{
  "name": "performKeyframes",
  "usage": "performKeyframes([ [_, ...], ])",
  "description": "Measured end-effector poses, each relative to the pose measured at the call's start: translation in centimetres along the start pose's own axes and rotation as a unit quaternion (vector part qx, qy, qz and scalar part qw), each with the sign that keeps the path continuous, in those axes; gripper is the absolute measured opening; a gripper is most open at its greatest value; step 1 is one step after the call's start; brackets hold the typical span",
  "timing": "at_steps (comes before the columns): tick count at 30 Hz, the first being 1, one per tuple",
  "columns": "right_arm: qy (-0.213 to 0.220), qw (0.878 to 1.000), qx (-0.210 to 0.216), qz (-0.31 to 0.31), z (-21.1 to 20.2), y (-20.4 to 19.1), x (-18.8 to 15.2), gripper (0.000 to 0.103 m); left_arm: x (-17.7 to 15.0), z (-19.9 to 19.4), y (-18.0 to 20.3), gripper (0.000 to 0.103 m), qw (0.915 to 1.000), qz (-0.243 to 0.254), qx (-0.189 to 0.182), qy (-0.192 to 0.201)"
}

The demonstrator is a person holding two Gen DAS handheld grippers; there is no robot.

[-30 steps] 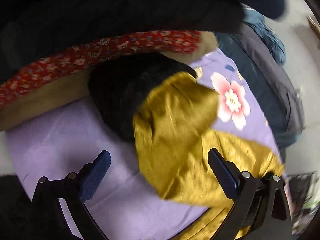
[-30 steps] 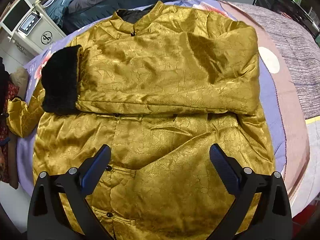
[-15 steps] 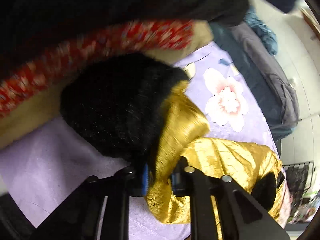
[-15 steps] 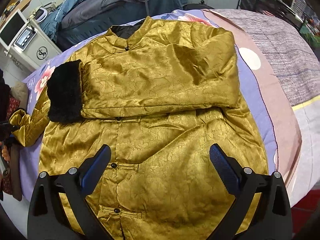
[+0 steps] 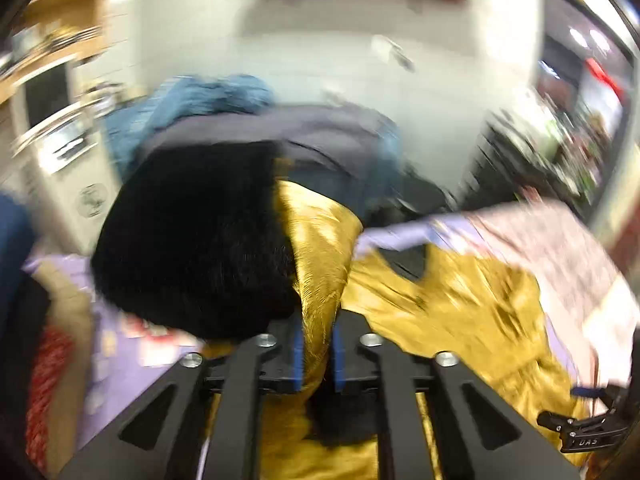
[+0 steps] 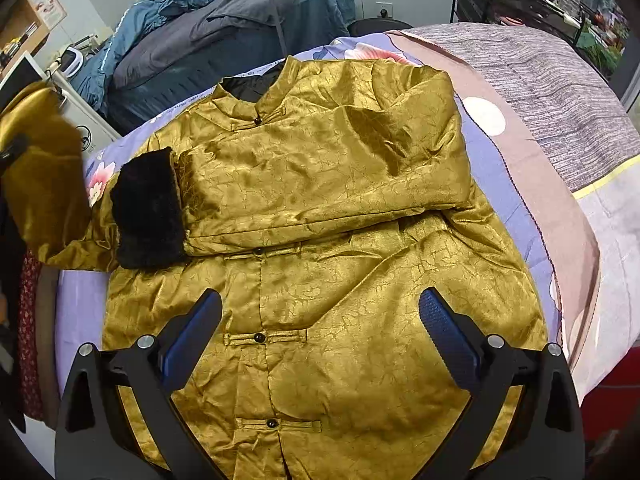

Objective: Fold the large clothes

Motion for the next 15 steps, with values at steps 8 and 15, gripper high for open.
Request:
performKeyframes([
  [8,-0.024,0.999,0.003,0.026,1.1,3.2,0.6,0.097,-6.8,4.4,9.7,0.093,0.9908,0.08,-0.054,-0.095],
  [15,-0.039,0.998,0.058,0.001,3.2,1.9,5.1,0.097,-9.8,2.4,7.6,0.096,0.9918,0.055,-0.044,-0.106],
])
Point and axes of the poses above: each gripper's, at about its wrist camera, not at the fingertips, and z roughly the way its jaws point, y to its right, x to its top, the point moved 7 cm from there along z, roughly the way its jaws point, and after that the axes turned 1 degree about x, right-handed, at the moved point
